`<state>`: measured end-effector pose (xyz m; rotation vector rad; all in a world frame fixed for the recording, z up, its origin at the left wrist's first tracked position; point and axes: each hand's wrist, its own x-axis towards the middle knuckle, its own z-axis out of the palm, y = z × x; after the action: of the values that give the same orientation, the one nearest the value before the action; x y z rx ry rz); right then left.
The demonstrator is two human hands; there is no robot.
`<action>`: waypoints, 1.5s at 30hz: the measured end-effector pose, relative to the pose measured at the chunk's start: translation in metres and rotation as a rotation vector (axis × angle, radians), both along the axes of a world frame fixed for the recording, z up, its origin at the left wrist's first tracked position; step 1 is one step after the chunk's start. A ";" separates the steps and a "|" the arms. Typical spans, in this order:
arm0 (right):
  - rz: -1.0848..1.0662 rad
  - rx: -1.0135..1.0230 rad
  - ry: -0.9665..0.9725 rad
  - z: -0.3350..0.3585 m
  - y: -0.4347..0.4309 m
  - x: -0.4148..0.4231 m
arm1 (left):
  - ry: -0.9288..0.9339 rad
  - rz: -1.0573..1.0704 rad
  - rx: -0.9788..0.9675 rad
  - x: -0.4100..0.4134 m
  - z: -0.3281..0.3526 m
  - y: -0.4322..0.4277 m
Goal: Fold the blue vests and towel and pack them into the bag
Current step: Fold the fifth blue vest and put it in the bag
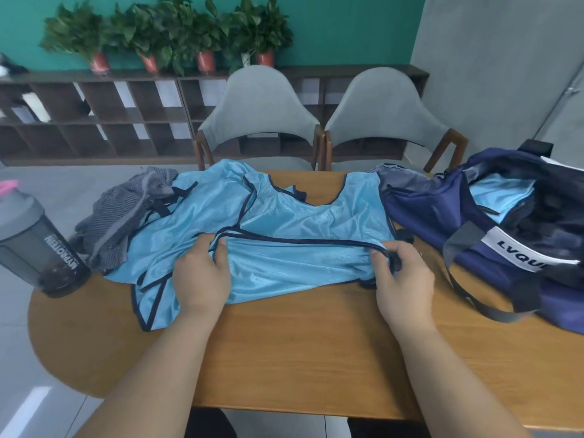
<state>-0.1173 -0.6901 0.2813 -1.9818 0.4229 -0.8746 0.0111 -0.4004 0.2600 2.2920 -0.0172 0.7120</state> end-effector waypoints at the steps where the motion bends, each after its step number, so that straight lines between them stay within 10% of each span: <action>1: -0.023 -0.047 -0.006 -0.001 -0.003 0.001 | -0.005 -0.001 0.008 0.000 -0.001 0.000; 15: -0.209 0.040 -0.090 -0.005 -0.008 -0.002 | -0.016 0.014 -0.043 -0.004 0.000 0.001; 29: 0.152 0.450 -0.091 -0.010 -0.020 -0.001 | -0.003 -0.095 -0.063 -0.010 0.009 -0.004; 36: 0.008 0.148 0.090 0.001 -0.023 -0.003 | 0.042 -0.130 -0.194 -0.019 0.033 -0.007; 45: 0.384 -0.155 0.242 0.103 -0.089 0.019 | 0.179 -0.219 -0.625 0.015 0.139 0.013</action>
<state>-0.0981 -0.7787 0.3846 -2.2234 0.1017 -0.4378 0.0264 -0.3870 0.3988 1.7095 0.0332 0.3314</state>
